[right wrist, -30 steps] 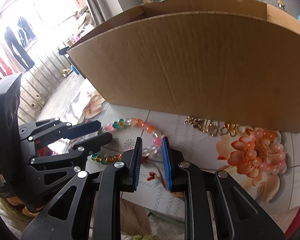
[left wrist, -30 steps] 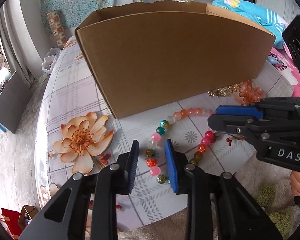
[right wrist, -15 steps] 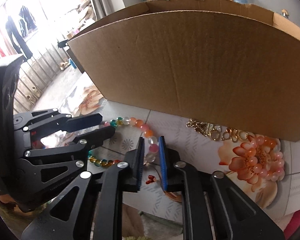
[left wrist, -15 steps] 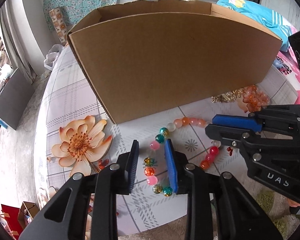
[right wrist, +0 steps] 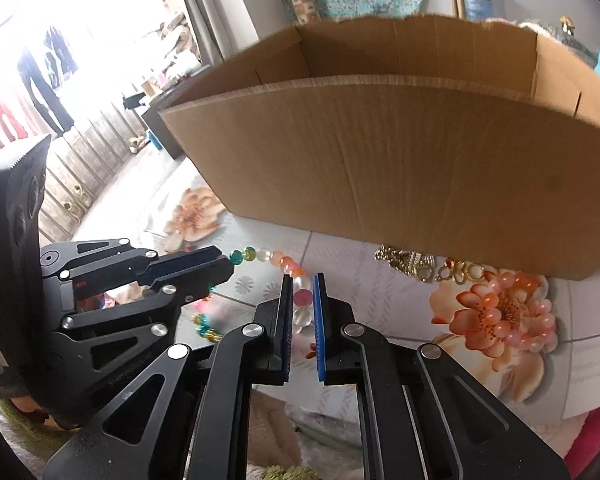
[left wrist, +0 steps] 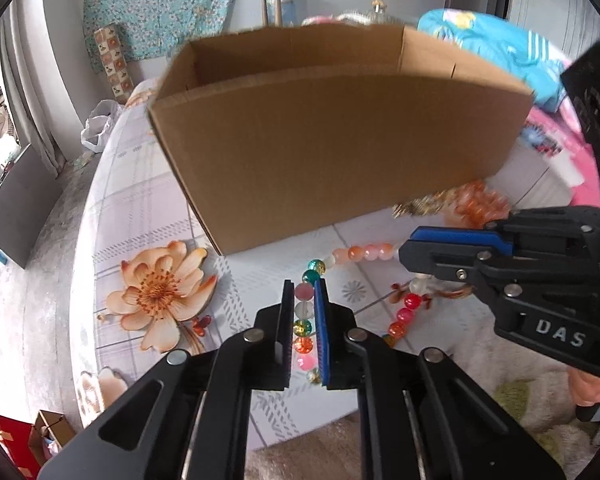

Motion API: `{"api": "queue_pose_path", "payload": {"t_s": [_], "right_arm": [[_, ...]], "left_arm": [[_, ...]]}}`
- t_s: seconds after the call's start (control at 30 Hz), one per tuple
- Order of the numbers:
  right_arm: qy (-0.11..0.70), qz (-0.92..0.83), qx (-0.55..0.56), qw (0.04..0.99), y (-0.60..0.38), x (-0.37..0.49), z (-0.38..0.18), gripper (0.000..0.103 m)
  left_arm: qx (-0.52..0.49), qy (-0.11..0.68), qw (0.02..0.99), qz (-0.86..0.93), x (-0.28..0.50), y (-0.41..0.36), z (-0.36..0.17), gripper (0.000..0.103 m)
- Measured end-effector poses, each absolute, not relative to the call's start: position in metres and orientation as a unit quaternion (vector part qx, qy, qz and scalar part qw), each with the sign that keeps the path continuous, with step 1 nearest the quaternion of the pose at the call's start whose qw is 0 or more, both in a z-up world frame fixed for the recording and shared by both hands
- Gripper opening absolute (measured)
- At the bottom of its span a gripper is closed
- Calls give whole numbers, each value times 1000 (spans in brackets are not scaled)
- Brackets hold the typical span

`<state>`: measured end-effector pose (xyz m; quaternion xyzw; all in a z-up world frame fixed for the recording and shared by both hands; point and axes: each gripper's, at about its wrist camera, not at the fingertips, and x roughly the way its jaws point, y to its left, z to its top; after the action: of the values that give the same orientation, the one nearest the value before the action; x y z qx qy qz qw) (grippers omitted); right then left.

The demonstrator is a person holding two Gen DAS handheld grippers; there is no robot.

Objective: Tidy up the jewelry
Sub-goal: 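Lift the bead bracelet with both tools and carry it over the box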

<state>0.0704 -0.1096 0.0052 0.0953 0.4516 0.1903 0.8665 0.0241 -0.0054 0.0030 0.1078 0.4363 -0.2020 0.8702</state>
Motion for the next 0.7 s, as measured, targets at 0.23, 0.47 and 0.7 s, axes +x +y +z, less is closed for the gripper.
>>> {"api": "queue_pose_path", "payload": {"t_s": [0.23,0.47,0.7], "right_arm": [[396,200,88,892,-115,53,58,8],[302,246,81,917,-134,60,130,8],[298,275,110,907,-163,140,156,8]], "left_arm": [[70,381,893,-231,8,7,64,9],[52,289,914,-278,19,7,151,9],[65,263,920,-282,87,-7,180,9]]}}
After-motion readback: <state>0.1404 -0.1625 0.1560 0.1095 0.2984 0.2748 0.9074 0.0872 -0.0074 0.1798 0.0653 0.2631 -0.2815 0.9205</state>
